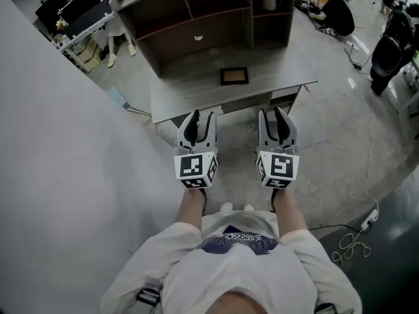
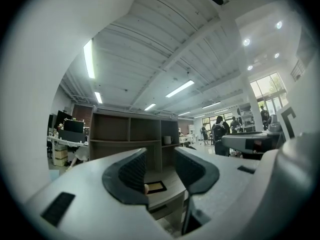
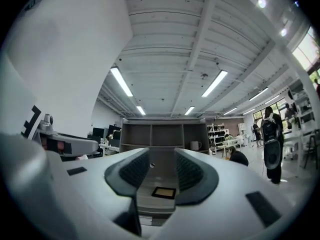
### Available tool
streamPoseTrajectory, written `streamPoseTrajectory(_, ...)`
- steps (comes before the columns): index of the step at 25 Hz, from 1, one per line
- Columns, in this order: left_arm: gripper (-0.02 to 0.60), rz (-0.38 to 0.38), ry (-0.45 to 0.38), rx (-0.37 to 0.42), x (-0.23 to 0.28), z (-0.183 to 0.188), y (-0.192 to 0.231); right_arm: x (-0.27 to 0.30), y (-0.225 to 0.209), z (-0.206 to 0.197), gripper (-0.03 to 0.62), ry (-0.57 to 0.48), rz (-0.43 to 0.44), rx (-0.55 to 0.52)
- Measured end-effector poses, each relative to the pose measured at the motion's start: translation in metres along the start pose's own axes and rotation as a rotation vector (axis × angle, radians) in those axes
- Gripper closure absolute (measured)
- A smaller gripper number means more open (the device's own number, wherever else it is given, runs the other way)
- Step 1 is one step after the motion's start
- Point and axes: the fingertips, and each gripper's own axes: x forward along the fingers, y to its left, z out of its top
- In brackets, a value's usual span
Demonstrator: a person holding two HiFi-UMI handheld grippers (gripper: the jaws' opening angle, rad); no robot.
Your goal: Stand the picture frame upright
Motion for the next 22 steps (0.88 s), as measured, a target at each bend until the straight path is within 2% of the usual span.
streamPoseTrajectory(3, 0.414, 0.022, 0.012, -0.002, 0.007, -0.003, 0.000, 0.005, -0.018, -0.005, 0.425, 0.013, -0.001, 0.021)
streamPoseTrajectory(8, 0.397, 0.052, 0.038, -0.002, 0.017, -0.011, -0.003, 0.014, -0.040, -0.014, 0.388, 0.032, 0.019, 0.044)
streamPoseTrajectory(15, 0.391, 0.103, 0.089, -0.014, 0.023, -0.034, 0.006, 0.030, -0.049, -0.040, 0.373, 0.084, 0.056, 0.081)
streamPoseTrajectory(22, 0.391, 0.130, 0.113, -0.033, 0.049, -0.045, 0.040, 0.069, -0.041, -0.056, 0.373, 0.119, 0.075, 0.078)
